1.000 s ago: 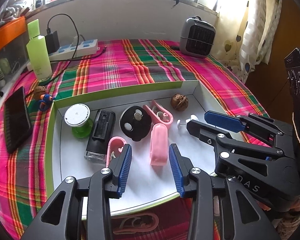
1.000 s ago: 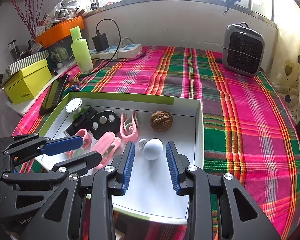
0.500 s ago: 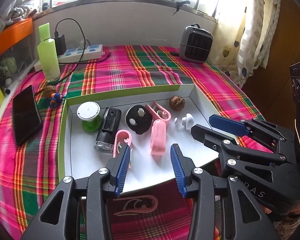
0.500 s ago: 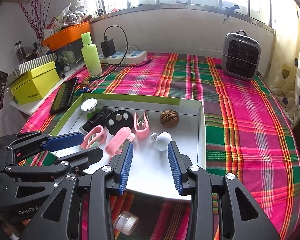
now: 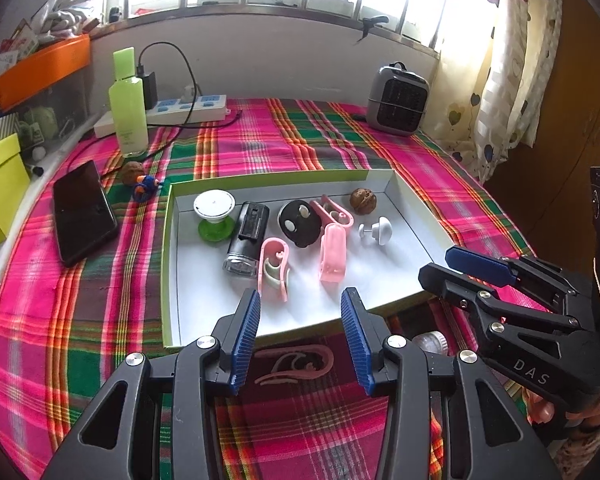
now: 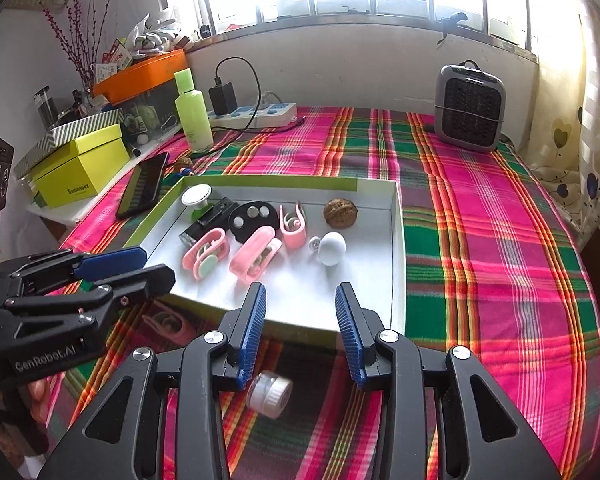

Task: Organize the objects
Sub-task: 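Withdraw both open grippers from the tray toward the last items, then close the right gripper on the white round cap while the left gripper approaches the pink hook clip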

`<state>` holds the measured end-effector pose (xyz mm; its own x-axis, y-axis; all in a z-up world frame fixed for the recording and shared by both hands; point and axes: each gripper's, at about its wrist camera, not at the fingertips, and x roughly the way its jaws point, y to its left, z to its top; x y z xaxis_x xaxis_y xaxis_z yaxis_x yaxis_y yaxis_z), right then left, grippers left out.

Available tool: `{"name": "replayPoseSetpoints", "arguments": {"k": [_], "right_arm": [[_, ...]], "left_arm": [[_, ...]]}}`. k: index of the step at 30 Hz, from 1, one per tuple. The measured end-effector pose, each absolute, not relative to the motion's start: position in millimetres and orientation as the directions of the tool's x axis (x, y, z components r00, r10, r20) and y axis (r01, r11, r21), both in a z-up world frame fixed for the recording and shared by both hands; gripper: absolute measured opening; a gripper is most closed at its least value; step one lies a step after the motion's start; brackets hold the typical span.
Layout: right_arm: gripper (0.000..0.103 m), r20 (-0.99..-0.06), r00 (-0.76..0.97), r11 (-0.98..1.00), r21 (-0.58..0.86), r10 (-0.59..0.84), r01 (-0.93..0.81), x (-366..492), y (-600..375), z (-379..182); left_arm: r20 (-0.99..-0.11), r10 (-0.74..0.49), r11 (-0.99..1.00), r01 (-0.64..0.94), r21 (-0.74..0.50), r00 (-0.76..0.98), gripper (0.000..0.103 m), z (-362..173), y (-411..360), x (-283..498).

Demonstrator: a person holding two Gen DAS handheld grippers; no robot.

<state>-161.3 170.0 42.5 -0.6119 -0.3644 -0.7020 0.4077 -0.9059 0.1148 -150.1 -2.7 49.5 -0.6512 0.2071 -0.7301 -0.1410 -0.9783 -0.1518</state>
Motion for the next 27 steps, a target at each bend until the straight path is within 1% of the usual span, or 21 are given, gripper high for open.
{"name": "replayPoseSetpoints", "arguments": {"k": [18, 23, 27], "right_arm": [[0.038, -0.721, -0.584, -0.905, 0.145, -0.373, 0.399, -137, 174, 27], [0.038, -0.725, -0.576, -0.905, 0.155, -0.377, 0.397, -133, 174, 23], [0.038, -0.727, -0.568, -0.902, 0.167, -0.385, 0.398, -130, 174, 21]], "left_arm": [[-0.748, 0.222, -0.975, -0.132, -0.179, -0.625, 0.041, 33, -10, -129], [-0.754, 0.218, -0.976, -0.137, -0.169, -0.62, 0.045, 29, -7, -126], [-0.763, 0.217, -0.976, -0.132, -0.173, -0.609, 0.045, 25, -7, -128]]}}
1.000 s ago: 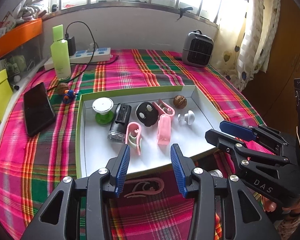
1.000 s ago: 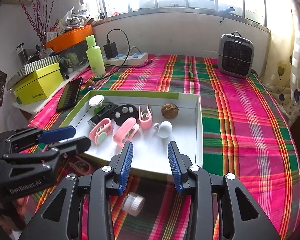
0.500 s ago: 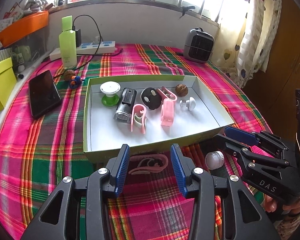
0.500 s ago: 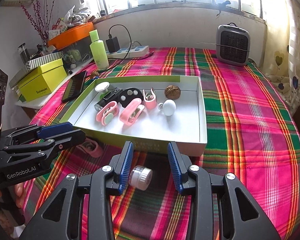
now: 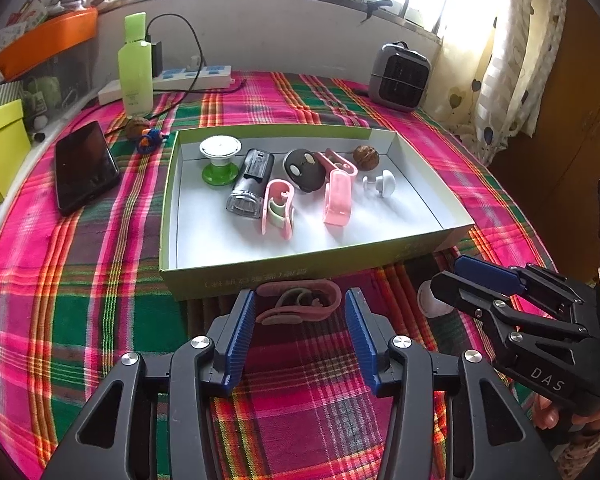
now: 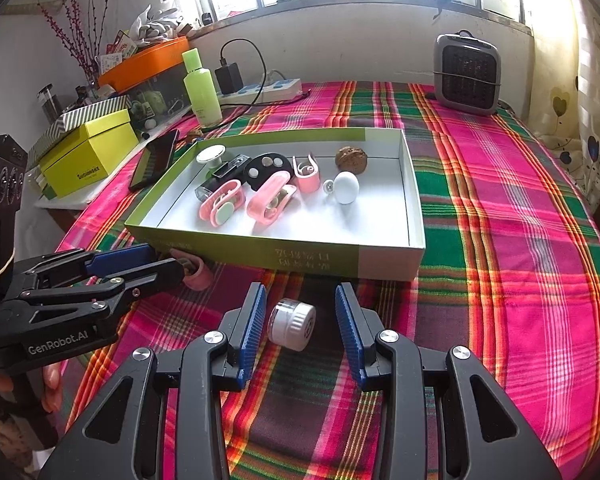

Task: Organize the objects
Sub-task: 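Close the right gripper on the white round cap while the left gripper approaches the pink hook clip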

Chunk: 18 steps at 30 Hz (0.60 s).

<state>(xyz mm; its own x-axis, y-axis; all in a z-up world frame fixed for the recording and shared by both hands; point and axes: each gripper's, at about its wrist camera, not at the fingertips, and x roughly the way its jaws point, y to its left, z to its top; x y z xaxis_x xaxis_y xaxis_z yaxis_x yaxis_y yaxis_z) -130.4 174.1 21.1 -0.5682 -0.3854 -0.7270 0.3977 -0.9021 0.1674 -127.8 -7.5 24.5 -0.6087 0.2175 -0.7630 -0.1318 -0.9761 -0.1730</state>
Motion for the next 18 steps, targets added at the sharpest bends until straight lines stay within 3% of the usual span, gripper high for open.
{"name": "replayPoseSetpoints", "arguments": {"k": [18], "right_arm": [[0.038, -0.778, -0.534, -0.913, 0.12, -0.33, 0.389, -131, 166, 4]], "left_arm": [[-0.767, 0.323, -0.946, -0.204, -0.251, -0.555, 0.045, 11, 5, -125]]}}
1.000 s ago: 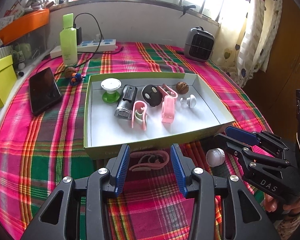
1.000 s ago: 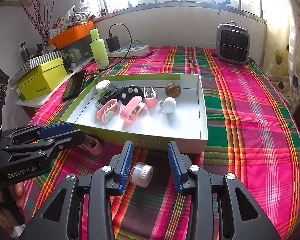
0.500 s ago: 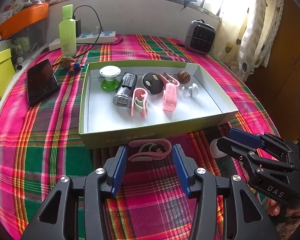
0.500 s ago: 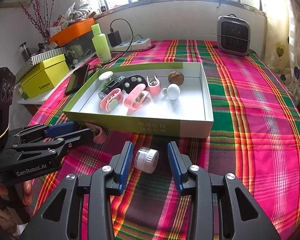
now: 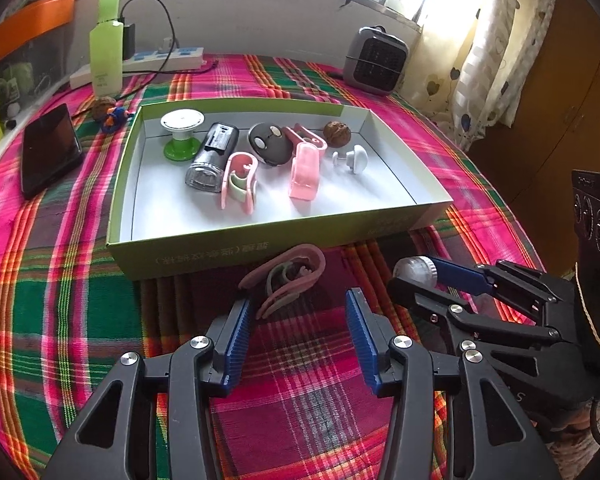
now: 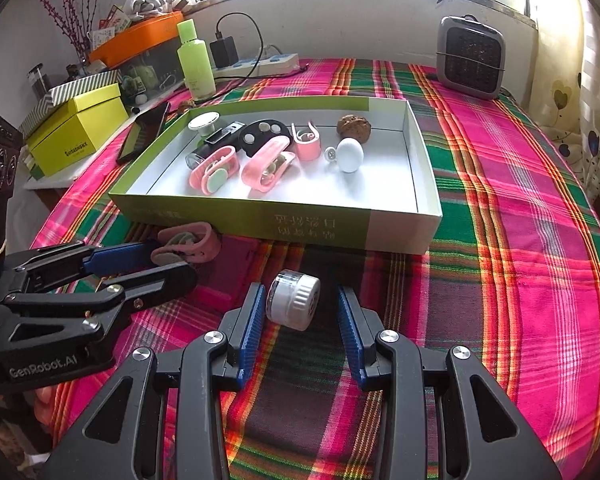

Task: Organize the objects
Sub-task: 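Close the right gripper on the white round cap while the left gripper approaches the pink hook clip, then close the left gripper on the pink hook clip while the right gripper holds the white cap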

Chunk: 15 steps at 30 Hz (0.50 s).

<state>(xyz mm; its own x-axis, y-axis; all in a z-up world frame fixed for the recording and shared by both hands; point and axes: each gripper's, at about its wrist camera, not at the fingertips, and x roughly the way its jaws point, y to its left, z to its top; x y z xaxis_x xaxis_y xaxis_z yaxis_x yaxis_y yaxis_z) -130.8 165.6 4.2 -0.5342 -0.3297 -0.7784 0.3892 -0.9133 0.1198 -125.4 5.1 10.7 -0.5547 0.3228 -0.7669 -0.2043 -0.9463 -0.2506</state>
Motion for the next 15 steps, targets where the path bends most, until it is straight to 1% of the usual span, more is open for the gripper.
{"name": "replayPoseSetpoints", "arguments": {"k": [10, 15], "right_arm": [[0.038, -0.772, -0.55, -0.918, 0.103, -0.317, 0.383, -131, 169, 6], [0.038, -0.767, -0.553, -0.916, 0.109, -0.325, 0.387, -132, 171, 7]], "left_arm": [[-0.761, 0.392, -0.919, -0.26, -0.298, -0.516, 0.045, 10, 15, -118], [-0.757, 0.387, -0.921, -0.264, -0.287, -0.527, 0.045, 13, 14, -112]]}}
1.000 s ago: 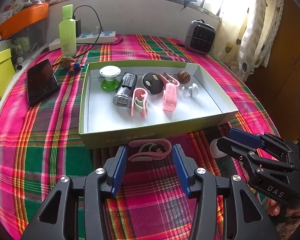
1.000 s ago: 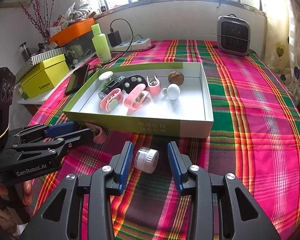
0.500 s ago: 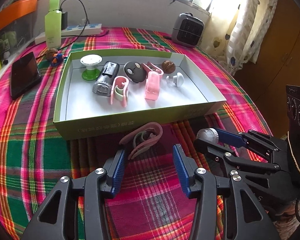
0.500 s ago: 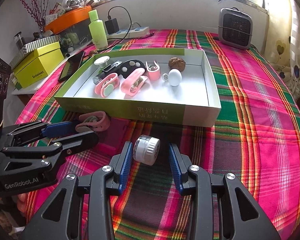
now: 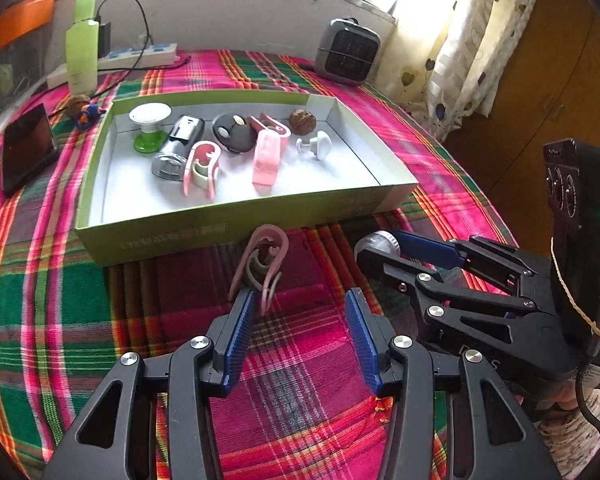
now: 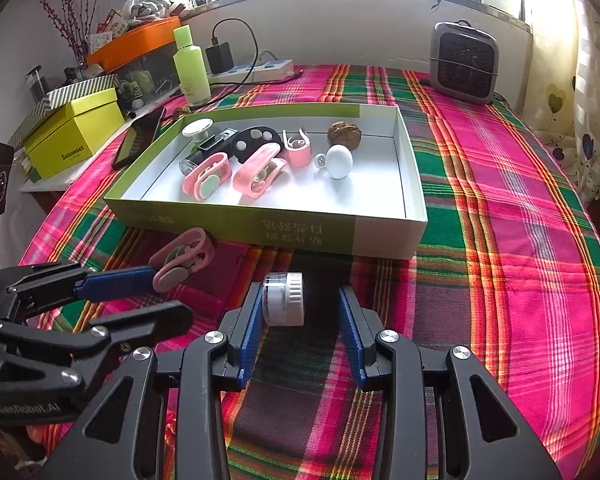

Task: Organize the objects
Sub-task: 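Close the left gripper on the pink hook clip while the right gripper holds the white cap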

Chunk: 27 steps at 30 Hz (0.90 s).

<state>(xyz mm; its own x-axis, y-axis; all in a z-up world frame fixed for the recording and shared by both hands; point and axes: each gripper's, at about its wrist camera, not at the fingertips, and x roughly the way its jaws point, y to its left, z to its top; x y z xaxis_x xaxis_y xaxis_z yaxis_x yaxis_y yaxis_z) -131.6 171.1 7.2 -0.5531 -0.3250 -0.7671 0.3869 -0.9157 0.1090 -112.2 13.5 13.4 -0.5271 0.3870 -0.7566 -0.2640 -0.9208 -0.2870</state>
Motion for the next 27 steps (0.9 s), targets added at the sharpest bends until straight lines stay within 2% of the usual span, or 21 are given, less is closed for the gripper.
{"name": "replayPoseSetpoints", "arguments": {"k": [5, 14, 27], "right_arm": [[0.038, -0.765, -0.554, -0.913, 0.11, -0.33, 0.392, -131, 171, 8], [0.028, -0.759, -0.56, -0.913, 0.11, -0.332, 0.393, -130, 171, 8], [0.026, -0.76, -0.555, -0.913, 0.124, -0.339, 0.388, -133, 173, 7]], "left_arm": [[-0.749, 0.344, -0.938, -0.239, -0.251, -0.566, 0.045, 20, 3, -111], [-0.768, 0.316, -0.948, -0.213, -0.235, -0.558, 0.045, 13, -1, -125], [-0.768, 0.301, -0.952, -0.232, -0.202, -0.566, 0.045, 9, 7, -137]]}}
